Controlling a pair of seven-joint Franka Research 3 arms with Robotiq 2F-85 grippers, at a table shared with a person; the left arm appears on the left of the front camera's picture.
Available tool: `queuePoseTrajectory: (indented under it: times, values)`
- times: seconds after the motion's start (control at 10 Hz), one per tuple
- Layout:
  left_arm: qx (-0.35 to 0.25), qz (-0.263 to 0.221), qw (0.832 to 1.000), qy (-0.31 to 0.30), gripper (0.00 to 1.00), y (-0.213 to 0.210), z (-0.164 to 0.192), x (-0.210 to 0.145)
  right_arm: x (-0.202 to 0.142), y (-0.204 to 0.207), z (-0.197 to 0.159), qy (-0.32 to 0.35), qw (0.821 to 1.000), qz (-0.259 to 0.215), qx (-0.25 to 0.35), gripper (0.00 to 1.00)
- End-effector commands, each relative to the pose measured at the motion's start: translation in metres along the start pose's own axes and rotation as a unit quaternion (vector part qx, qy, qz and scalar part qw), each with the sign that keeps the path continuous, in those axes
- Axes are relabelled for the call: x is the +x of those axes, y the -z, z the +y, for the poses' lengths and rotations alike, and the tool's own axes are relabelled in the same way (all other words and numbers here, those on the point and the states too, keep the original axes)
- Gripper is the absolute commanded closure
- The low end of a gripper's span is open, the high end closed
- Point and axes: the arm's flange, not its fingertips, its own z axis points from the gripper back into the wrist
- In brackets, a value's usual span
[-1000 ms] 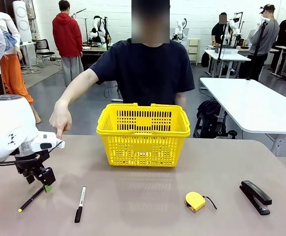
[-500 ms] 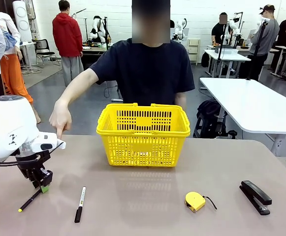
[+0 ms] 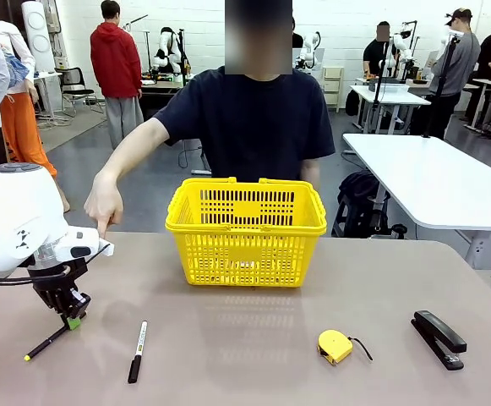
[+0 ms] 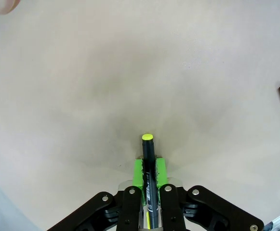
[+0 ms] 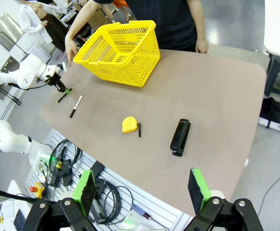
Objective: Place the items the person wants into the basket.
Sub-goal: Pick up the item the person points to and place it in the Market Basket.
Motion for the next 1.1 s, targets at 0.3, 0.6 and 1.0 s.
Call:
queuePoseTrajectory:
  times: [0.3, 0.6, 1.0]
  values:
    - [-0.016, -0.022, 0.997, 0.07, 1.0, -0.103, -0.025, -0.07, -0.001, 0.001, -0.001, -0.006, 1.0, -0.004, 0.011, 0.0]
    - [-0.006, -0.05, 0.991, 0.124, 1.0, -0.226, -0.04, -0.064, -0.001, 0.001, -0.001, -0.006, 1.0, -0.004, 0.011, 0.0]
    - [-0.003, -0.078, 0.987, 0.138, 1.0, -0.308, -0.059, -0.065, -0.001, 0.001, -0.001, -0.006, 1.0, -0.004, 0.011, 0.0]
